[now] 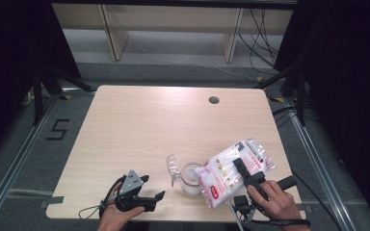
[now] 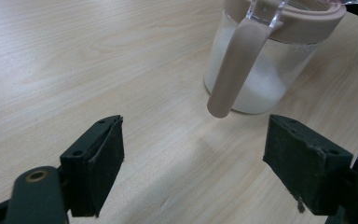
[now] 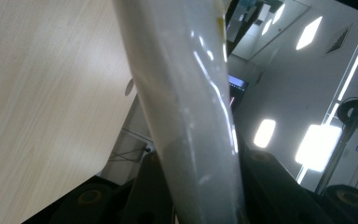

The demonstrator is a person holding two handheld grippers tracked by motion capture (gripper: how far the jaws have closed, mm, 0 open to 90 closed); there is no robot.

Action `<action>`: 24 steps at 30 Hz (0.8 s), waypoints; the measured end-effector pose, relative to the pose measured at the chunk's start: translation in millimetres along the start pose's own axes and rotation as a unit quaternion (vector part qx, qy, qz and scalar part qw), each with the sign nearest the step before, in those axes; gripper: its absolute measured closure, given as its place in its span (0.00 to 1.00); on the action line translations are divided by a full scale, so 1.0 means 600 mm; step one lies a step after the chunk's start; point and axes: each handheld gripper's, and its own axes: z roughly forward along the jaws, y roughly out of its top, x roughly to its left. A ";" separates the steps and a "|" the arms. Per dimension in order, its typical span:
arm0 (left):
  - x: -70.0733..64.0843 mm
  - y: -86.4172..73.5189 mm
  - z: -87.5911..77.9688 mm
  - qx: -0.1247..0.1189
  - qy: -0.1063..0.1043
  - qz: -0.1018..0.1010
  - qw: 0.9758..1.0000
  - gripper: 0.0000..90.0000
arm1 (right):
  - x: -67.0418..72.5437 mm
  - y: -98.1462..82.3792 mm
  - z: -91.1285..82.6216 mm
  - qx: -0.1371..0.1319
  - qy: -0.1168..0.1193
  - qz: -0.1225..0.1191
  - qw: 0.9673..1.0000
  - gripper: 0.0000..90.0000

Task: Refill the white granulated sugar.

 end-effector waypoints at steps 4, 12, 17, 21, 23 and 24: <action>0.000 0.000 0.000 0.000 0.000 0.000 1.000 0.22 | 0.003 -0.001 0.002 -0.010 -0.017 0.002 1.000 0.89; 0.000 0.000 0.000 0.000 0.000 0.000 1.000 0.22 | 0.003 -0.001 0.002 -0.009 -0.018 0.005 1.000 0.89; 0.000 0.000 0.000 0.000 0.000 -0.003 1.000 0.22 | 0.000 -0.001 0.001 -0.011 -0.023 0.002 1.000 0.89; 0.000 0.000 0.000 0.000 0.000 0.000 1.000 0.22 | 0.000 -0.002 0.001 -0.010 -0.021 0.003 1.000 0.89; 0.000 0.000 0.000 0.000 0.000 0.000 1.000 0.22 | 0.000 -0.002 0.001 -0.010 -0.025 0.003 1.000 0.89; 0.000 0.000 0.000 0.000 0.000 0.000 1.000 0.22 | -0.001 -0.002 0.001 -0.010 -0.025 0.002 1.000 0.89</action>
